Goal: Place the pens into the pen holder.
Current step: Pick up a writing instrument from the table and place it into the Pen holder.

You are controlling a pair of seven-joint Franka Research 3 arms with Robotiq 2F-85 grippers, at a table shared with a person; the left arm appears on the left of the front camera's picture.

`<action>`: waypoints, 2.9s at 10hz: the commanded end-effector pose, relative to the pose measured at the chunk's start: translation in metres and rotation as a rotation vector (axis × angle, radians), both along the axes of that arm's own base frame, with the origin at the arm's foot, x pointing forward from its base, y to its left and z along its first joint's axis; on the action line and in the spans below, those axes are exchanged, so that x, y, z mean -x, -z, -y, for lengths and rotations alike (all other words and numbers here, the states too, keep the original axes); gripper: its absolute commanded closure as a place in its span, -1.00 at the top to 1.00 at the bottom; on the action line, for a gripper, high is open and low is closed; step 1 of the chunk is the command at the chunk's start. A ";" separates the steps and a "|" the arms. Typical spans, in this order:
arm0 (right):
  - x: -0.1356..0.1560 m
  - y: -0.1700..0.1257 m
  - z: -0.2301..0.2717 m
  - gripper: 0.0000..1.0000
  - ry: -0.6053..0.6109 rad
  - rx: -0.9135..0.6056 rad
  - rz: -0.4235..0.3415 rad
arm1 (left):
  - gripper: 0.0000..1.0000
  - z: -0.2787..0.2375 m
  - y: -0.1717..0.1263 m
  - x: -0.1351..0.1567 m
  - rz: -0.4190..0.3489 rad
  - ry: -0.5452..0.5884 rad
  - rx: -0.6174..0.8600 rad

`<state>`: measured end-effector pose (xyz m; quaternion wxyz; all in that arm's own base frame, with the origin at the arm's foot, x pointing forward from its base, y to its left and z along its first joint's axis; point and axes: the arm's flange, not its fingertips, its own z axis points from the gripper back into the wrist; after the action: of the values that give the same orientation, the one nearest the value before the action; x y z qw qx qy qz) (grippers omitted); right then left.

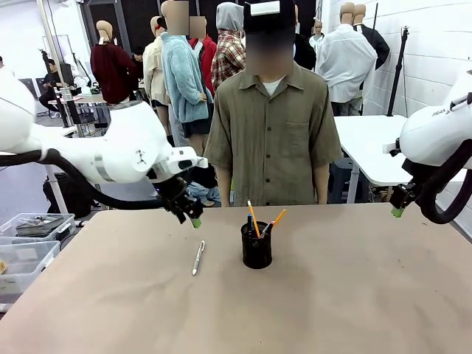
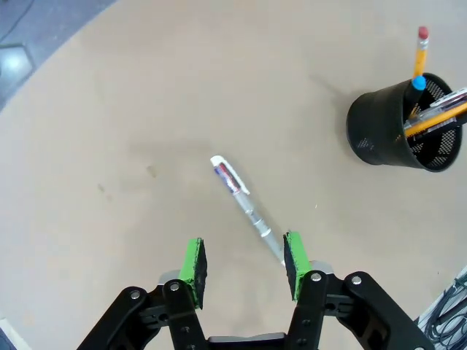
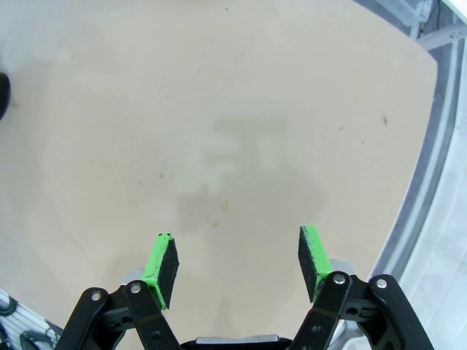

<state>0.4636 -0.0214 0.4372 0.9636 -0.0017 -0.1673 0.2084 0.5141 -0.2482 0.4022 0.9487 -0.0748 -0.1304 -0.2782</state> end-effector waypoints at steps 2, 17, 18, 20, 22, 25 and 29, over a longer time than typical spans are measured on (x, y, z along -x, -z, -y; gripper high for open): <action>0.000 0.002 0.000 0.65 0.004 0.029 0.010 | 0.15 0.031 0.029 -0.009 -0.017 -0.019 -0.084; 0.000 0.002 0.000 0.65 0.004 0.029 0.010 | -0.52 0.042 0.089 -0.005 -0.097 -0.131 -0.199; 0.000 0.002 0.000 0.65 0.004 0.029 0.010 | -0.90 0.041 0.088 -0.005 -0.100 -0.131 -0.207; 0.000 0.002 0.000 0.65 0.004 0.029 0.010 | -1.00 0.040 0.088 -0.006 -0.113 -0.127 -0.221; 0.000 0.002 0.000 0.65 0.004 0.029 0.010 | -1.00 0.040 0.086 -0.005 -0.114 -0.109 -0.215; 0.000 0.002 0.000 0.65 0.004 0.029 0.010 | -1.00 0.024 0.067 0.006 -0.018 -0.046 -0.098; 0.000 0.002 0.000 0.65 0.004 0.029 0.010 | -1.00 -0.013 0.032 0.018 0.143 0.101 0.222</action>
<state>0.4636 -0.0214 0.4371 0.9636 -0.0017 -0.1672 0.2084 0.5080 -0.2598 0.3704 0.9350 -0.0859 -0.2063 -0.2752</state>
